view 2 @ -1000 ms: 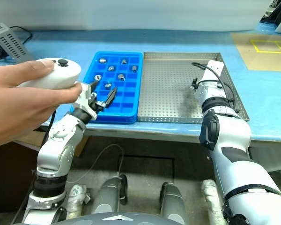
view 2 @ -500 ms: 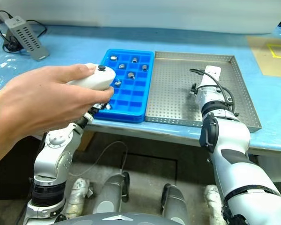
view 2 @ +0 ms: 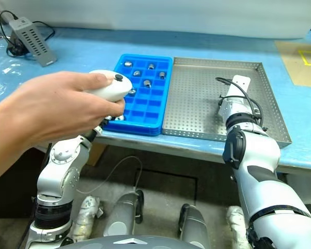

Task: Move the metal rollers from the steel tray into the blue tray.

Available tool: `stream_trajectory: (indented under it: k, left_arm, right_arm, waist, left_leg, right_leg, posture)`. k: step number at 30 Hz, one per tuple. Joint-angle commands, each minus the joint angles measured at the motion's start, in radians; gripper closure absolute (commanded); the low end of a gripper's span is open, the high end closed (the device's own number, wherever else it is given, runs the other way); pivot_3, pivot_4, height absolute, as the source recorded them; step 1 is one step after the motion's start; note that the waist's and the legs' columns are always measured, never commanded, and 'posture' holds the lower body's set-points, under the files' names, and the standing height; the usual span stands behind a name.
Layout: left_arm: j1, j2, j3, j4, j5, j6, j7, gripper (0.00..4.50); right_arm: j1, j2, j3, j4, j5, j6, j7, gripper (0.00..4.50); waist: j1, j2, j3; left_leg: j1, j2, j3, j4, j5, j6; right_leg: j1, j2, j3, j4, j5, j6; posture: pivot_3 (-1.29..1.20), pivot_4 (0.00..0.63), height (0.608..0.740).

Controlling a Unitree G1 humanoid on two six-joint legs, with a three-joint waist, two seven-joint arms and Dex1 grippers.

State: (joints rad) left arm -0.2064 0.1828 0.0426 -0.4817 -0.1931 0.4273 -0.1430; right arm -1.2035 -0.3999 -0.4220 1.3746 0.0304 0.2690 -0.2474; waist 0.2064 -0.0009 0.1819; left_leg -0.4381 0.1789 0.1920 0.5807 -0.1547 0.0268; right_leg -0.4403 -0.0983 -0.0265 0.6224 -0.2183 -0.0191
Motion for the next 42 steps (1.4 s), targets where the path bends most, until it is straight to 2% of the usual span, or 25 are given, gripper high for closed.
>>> stream_trajectory:
  k: [1, 3, 6, 10, 14, 18, 21, 27, 34, 42]
  left_arm:
    - [-0.006, 0.010, 0.023, -0.047, 0.000, -0.009, 0.004, 0.49]
    - [-0.002, 0.023, 0.024, -0.040, 0.006, -0.010, -0.002, 0.49]
    - [-0.006, 0.034, 0.030, -0.021, 0.013, -0.022, -0.004, 0.49]
    - [-0.037, 0.048, 0.056, 0.017, 0.003, -0.030, -0.016, 0.49]
    - [-0.051, 0.071, 0.086, 0.039, -0.027, -0.018, -0.049, 0.49]
    - [-0.017, 0.112, 0.122, 0.004, -0.095, 0.016, -0.114, 0.49]
    - [0.027, 0.159, 0.148, -0.018, -0.100, 0.026, -0.139, 0.49]
    - [0.082, 0.225, 0.251, -0.025, -0.121, 0.028, -0.142, 0.49]
    - [0.094, 0.255, 0.263, -0.049, -0.136, 0.034, -0.157, 0.49]
    - [0.129, 0.265, 0.308, -0.091, -0.156, 0.044, -0.151, 0.49]
  right_arm:
    - [-0.037, 0.003, 0.037, -0.012, -0.038, -0.028, 0.013, 2.77]
    - [-0.070, 0.021, 0.101, -0.016, -0.094, -0.054, 0.033, 2.77]
    - [-0.131, 0.064, 0.116, -0.025, -0.088, -0.109, 0.120, 2.77]
    - [-0.221, 0.167, 0.100, -0.049, -0.011, -0.205, 0.444, 2.77]
    - [-0.239, 0.240, 0.158, -0.082, 0.002, -0.232, 0.791, 2.77]
    - [-0.192, 0.272, 0.271, -0.115, -0.045, -0.222, 1.014, 2.77]
    - [-0.151, 0.282, 0.334, -0.137, -0.064, -0.230, 1.120, 2.77]
    - [-0.113, 0.292, 0.400, -0.143, -0.088, -0.232, 1.139, 2.77]
    - [-0.095, 0.365, 0.453, -0.157, -0.105, -0.262, 1.120, 2.77]
    - [-0.079, 0.393, 0.490, -0.148, -0.130, -0.271, 1.070, 2.77]
  waist:
    - [0.000, 0.000, 0.000]
    - [-0.002, 0.000, 0.000]
    - [-0.013, 0.000, 0.000]
    - [-0.027, 0.001, 0.000]
    - [-0.028, 0.001, 0.000]
    - [-0.025, 0.001, 0.000]
    - [-0.026, 0.001, 0.000]
    - [-0.029, 0.001, 0.000]
    - [-0.028, 0.001, 0.000]
    - [-0.024, 0.001, 0.000]
  left_leg:
    - [0.000, 0.000, 0.000, 0.000, 0.000, 0.000]
    - [0.000, 0.000, 0.000, 0.000, 0.000, 0.000]
    - [-0.001, 0.002, 0.000, 0.000, 0.001, -0.002]
    - [-0.001, 0.007, 0.000, 0.000, 0.002, -0.004]
    - [-0.002, 0.010, 0.000, 0.000, 0.002, -0.004]
    - [-0.003, 0.009, -0.001, 0.001, 0.003, -0.001]
    - [-0.003, 0.009, -0.003, 0.001, 0.003, -0.001]
    - [-0.002, 0.011, -0.006, 0.001, 0.004, -0.007]
    - [0.000, 0.012, -0.008, 0.001, 0.005, -0.008]
    - [-0.002, 0.011, -0.012, 0.001, 0.005, -0.010]
  right_leg:
    - [0.000, 0.000, 0.000, 0.000, 0.000, 0.000]
    - [0.000, 0.000, 0.000, 0.000, 0.000, 0.000]
    - [-0.003, 0.002, 0.001, 0.001, 0.000, 0.000]
    - [-0.004, 0.007, 0.000, 0.002, -0.001, -0.002]
    - [-0.003, 0.008, -0.001, 0.002, -0.002, -0.004]
    - [-0.003, 0.008, -0.003, 0.002, -0.002, -0.005]
    - [-0.001, 0.007, -0.003, 0.002, -0.002, -0.005]
    - [-0.001, 0.009, -0.006, 0.002, -0.001, -0.009]
    - [0.000, 0.010, -0.006, 0.002, -0.001, -0.010]
    - [0.001, 0.010, -0.009, 0.002, -0.002, -0.011]
  posture:
    - [0.46, 0.150, 0.740]
    - [0.45, 0.150, 0.740]
    - [0.42, 0.150, 0.740]
    - [0.36, 0.150, 0.740]
    - [0.32, 0.150, 0.740]
    - [0.33, 0.150, 0.740]
    - [0.34, 0.150, 0.740]
    - [0.37, 0.150, 0.740]
    - [0.38, 0.150, 0.740]
    - [0.42, 0.150, 0.740]
